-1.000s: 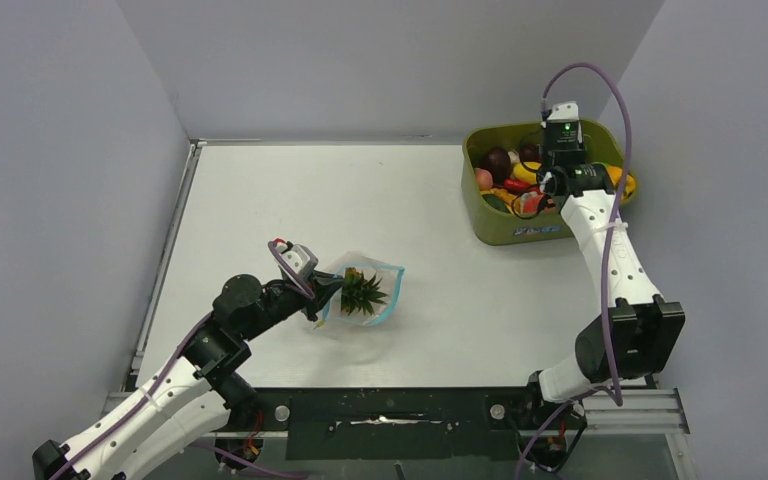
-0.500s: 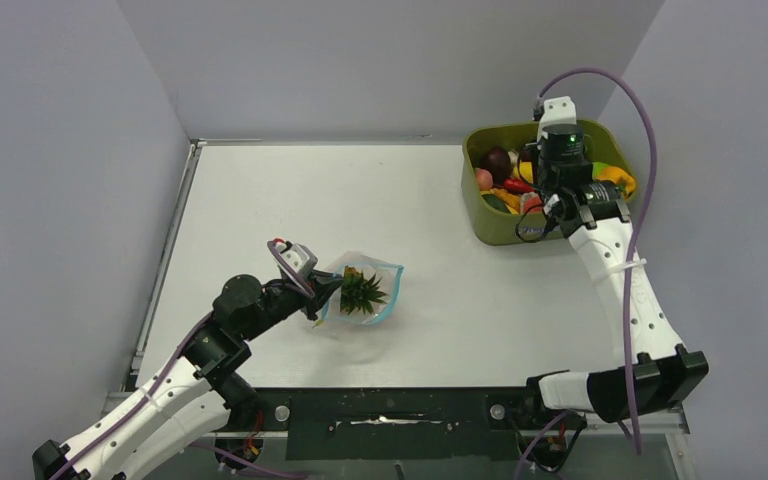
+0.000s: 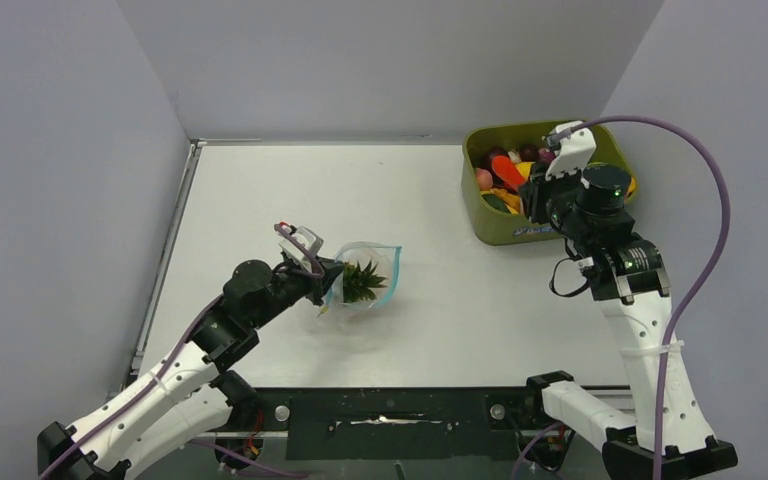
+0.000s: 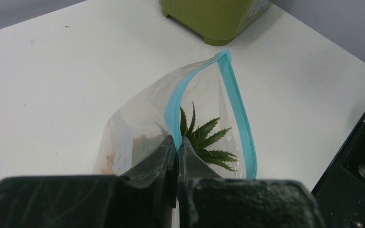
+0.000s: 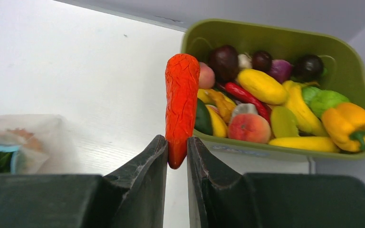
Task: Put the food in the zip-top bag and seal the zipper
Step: Pick up the fake vegetable from the bin, then place the fake vegetable in the zipper food storage bag.
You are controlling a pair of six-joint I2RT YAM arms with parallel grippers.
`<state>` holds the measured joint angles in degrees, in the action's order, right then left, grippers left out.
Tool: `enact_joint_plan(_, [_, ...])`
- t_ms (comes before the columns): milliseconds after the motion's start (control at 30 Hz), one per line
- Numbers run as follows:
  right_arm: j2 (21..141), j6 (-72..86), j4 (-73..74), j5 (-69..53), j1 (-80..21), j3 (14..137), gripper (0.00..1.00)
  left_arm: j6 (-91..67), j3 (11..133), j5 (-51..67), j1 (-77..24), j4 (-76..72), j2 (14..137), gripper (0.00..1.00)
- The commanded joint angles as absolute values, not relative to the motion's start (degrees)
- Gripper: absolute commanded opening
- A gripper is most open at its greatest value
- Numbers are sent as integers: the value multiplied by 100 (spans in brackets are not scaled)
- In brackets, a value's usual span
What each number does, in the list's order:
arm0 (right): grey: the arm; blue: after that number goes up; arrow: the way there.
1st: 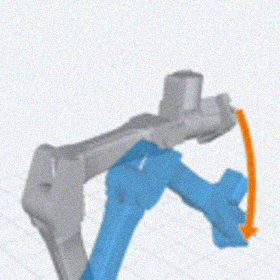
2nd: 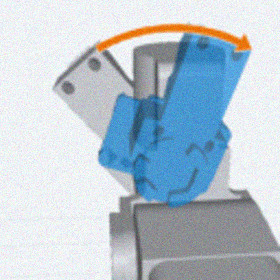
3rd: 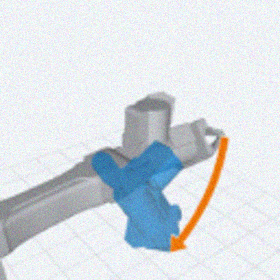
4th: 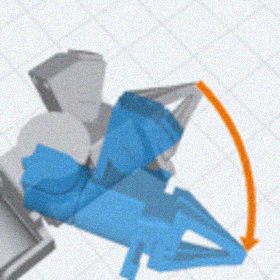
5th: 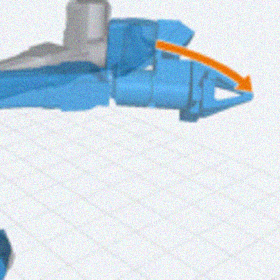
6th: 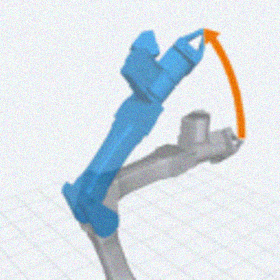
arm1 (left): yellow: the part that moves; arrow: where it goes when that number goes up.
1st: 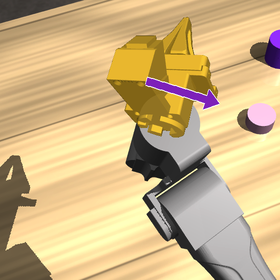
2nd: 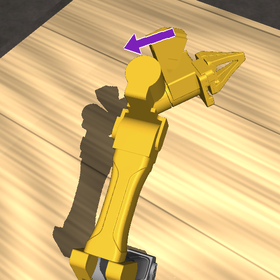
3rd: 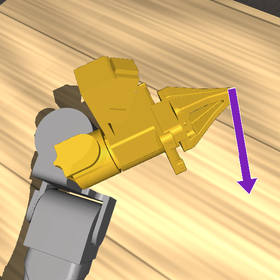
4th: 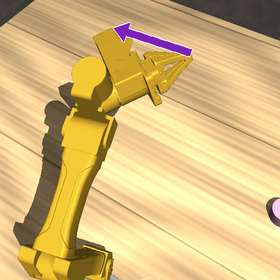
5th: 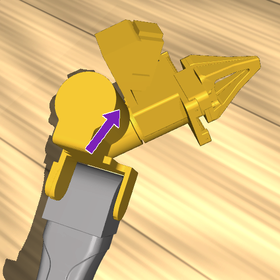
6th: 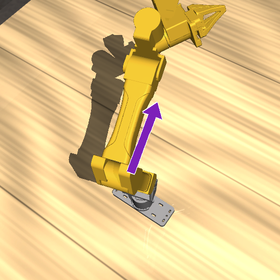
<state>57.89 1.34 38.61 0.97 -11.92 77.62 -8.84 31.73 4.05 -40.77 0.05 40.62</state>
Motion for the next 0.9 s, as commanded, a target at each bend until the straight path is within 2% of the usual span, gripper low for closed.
enact_joint_plan(0, [5416,396,3329,-1252,-1248,7602,0,-967,3680,120,-4045,-307,4181,0])
enact_joint_plan(600, [4763,1433,2688,-5413,-1250,6610,0,-667,3719,-42,-4034,-598,4403,0])
enact_joint_plan(867, [4899,2079,1989,-6040,-1314,6053,0,-851,3658,293,-4035,-778,4408,0])
